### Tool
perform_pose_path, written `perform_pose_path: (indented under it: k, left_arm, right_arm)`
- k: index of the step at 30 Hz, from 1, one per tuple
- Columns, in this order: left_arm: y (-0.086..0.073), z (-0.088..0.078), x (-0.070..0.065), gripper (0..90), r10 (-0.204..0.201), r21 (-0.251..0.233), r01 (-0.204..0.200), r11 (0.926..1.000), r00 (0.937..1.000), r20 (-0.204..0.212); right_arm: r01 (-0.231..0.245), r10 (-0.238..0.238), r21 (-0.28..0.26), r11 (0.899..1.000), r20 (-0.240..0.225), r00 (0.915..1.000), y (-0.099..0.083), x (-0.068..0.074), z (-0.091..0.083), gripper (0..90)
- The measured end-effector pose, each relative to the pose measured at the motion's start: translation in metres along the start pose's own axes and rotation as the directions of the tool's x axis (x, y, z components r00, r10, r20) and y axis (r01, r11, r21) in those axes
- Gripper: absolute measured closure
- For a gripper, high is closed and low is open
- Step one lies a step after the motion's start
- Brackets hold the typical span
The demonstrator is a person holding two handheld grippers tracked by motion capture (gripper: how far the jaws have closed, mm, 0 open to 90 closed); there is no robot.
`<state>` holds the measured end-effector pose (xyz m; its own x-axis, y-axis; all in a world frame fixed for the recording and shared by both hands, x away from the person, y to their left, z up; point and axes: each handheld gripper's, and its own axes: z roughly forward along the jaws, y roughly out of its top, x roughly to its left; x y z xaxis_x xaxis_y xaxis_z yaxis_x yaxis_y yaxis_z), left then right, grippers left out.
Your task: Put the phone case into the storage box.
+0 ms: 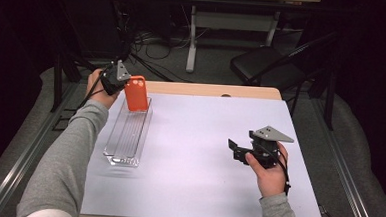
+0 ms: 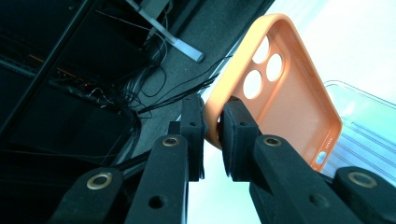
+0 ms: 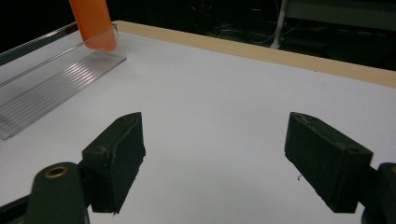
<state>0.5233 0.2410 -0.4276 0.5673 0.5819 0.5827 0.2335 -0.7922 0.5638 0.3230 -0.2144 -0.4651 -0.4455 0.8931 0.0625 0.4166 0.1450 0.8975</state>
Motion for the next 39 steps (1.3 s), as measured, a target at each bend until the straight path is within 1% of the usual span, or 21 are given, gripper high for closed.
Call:
perform_pose_path:
  k: [6, 11, 16, 20, 29, 31, 33, 39]
  left_arm:
    - [0.003, 0.003, -0.005, 80.5, 0.024, -0.002, -0.024, 0.9997, 0.9997, 0.008]
    - [0.005, 0.006, -0.008, 80.5, 0.036, -0.002, -0.036, 0.9994, 0.9993, 0.008]
    - [0.005, 0.007, -0.009, 80.5, 0.050, -0.001, -0.050, 0.9988, 0.9988, -0.001]
    - [0.005, 0.008, -0.010, 80.5, 0.054, -0.004, -0.054, 0.9985, 0.9985, -0.004]
    - [0.005, 0.009, -0.011, 80.5, 0.065, -0.001, -0.065, 0.9979, 0.9979, -0.004]
    - [0.005, 0.009, -0.011, 80.5, 0.073, 0.005, -0.073, 0.9973, 0.9973, -0.004]
    - [0.004, 0.010, -0.012, 80.5, 0.071, -0.001, -0.071, 0.9975, 0.9975, -0.002]
    - [0.004, 0.011, -0.013, 80.5, 0.091, 0.002, -0.091, 0.9958, 0.9958, 0.002]
  right_arm:
    - [0.002, -0.002, -0.001, 1.000, -0.001, 1.0000, 0.000, -0.001, 0.000, 19.5]
    - [-0.002, 0.002, 0.000, 1.000, 0.001, 1.0000, -0.001, -0.002, -0.001, 19.5]
    - [-0.006, 0.006, 0.002, 1.000, 0.001, 1.0000, -0.002, -0.002, -0.001, 19.5]
    - [-0.006, 0.006, 0.004, 1.000, 0.001, 1.0000, -0.003, -0.002, 0.000, 19.5]
    - [-0.007, 0.007, 0.005, 1.000, 0.001, 1.0000, -0.003, -0.002, 0.000, 19.5]
    - [-0.006, 0.006, 0.005, 1.000, 0.001, 1.0000, -0.003, -0.002, 0.000, 19.5]
    - [-0.006, 0.006, 0.006, 1.000, 0.001, 1.0000, -0.003, -0.002, 0.000, 19.5]
    - [-0.002, 0.002, 0.011, 1.000, -0.001, 1.0000, -0.003, -0.002, 0.001, 19.5]
